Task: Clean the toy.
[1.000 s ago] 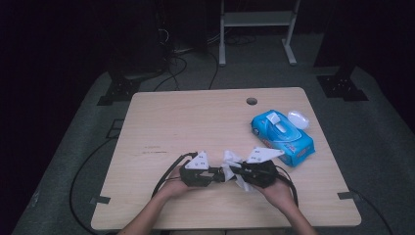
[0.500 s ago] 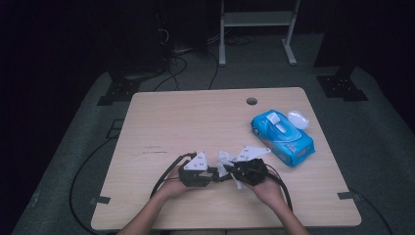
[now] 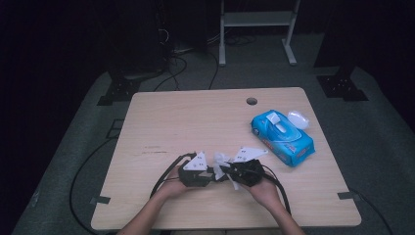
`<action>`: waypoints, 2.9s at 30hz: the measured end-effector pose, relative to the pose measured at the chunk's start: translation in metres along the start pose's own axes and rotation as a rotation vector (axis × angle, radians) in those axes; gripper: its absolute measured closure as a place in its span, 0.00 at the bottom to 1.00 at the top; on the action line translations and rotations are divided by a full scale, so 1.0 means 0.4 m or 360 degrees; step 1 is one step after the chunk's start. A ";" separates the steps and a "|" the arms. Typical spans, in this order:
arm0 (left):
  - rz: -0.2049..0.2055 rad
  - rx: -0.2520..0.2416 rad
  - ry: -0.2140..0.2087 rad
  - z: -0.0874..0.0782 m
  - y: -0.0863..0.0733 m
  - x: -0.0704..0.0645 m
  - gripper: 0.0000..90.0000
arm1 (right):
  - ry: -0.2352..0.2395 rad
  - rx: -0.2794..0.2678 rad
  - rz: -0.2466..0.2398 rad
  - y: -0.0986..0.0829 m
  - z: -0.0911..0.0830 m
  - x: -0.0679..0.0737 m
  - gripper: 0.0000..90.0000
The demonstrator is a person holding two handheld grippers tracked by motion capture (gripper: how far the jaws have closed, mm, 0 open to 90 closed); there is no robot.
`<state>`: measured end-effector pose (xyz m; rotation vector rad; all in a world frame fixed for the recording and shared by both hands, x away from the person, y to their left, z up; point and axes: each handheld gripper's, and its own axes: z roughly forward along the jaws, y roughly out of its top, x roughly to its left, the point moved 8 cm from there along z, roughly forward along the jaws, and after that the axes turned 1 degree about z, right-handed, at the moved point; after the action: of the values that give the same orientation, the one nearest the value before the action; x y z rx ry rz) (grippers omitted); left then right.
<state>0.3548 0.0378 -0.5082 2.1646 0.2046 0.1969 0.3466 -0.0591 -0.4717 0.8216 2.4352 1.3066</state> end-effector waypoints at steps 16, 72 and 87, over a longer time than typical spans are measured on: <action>0.0007 0.0002 -0.0002 -0.003 -0.002 0.003 0.79 | -0.0212 0.0044 0.0051 -0.044 -0.070 -0.096 0.91; 0.0000 0.0012 0.0007 -0.010 -0.007 0.010 0.79 | -0.0301 0.0021 0.0115 -0.077 -0.115 -0.147 0.91; -0.0007 0.0013 0.0012 -0.011 -0.008 0.014 0.79 | -0.0332 -0.0025 0.0145 -0.079 -0.141 -0.162 0.91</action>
<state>0.3592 0.0441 -0.5079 2.1718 0.2145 0.2021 0.3611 -0.1495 -0.4685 1.0207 2.2463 1.2029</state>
